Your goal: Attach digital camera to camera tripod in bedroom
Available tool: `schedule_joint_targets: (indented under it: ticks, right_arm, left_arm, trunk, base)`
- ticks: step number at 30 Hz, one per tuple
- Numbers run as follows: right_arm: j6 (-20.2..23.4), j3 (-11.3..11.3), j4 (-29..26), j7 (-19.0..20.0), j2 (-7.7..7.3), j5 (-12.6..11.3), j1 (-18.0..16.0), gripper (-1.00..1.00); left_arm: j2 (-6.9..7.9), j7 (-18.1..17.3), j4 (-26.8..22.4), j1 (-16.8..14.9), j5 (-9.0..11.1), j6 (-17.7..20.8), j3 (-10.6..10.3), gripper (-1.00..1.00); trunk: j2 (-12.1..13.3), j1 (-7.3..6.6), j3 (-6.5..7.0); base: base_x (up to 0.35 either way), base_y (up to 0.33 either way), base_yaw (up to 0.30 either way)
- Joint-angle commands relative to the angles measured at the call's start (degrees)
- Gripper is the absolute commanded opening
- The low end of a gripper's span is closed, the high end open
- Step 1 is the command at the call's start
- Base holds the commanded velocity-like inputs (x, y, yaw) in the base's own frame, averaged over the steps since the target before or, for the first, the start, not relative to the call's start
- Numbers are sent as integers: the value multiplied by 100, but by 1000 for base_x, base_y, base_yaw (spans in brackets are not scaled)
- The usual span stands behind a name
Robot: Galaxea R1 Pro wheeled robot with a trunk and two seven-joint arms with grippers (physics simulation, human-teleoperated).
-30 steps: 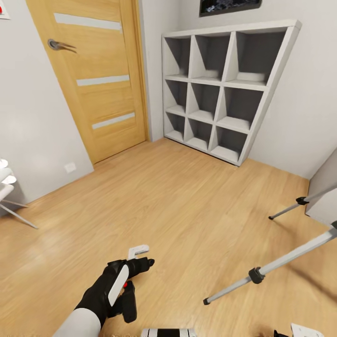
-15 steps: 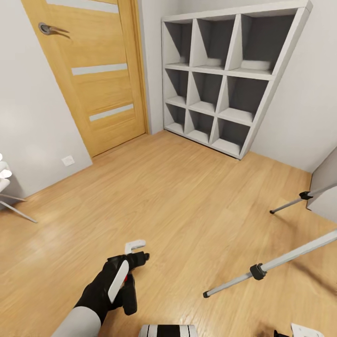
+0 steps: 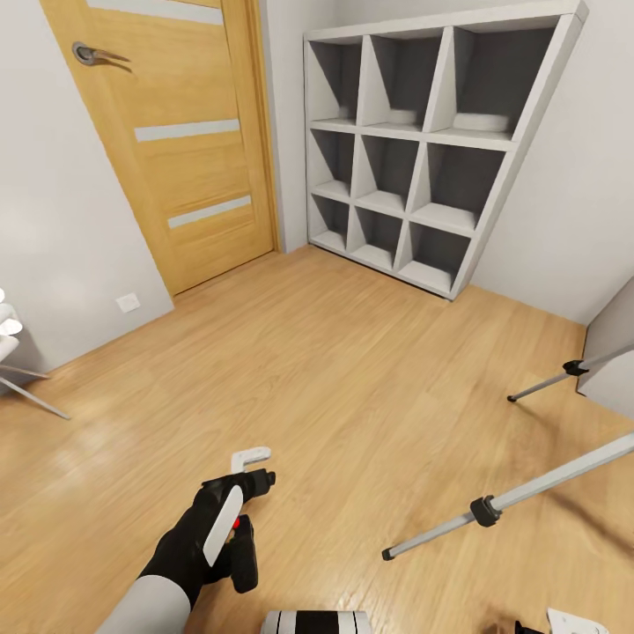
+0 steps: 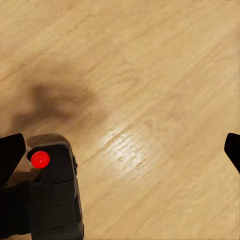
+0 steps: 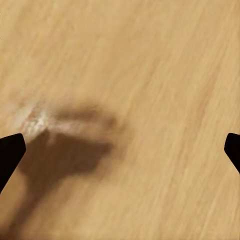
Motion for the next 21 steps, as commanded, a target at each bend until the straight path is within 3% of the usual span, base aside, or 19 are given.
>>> schedule_joint_targets:
  ticks: [1, 8, 21]
  right_arm:
    - [-20, -10, 4, -5, 1, 5, -3, 100]
    - [-20, -10, 4, -4, 2, 5, -3, 100]
    - [-20, -14, 4, -4, -2, 5, -3, 100]
  left_arm:
    - [2, 53, -8, -1, 61, 17, -15, 100]
    - [-3, 61, 3, -1, 65, 17, -17, 100]
    - [-58, 67, 28, 0, 55, 17, -19, 100]
  trunk:
    - [-2, -1, -4]
    - [-2, -1, -4]
    - [-2, -1, -4]
  base:
    - [0, 0, 0]
    - [-79, 0, 0]
    - [-330, 0, 0]
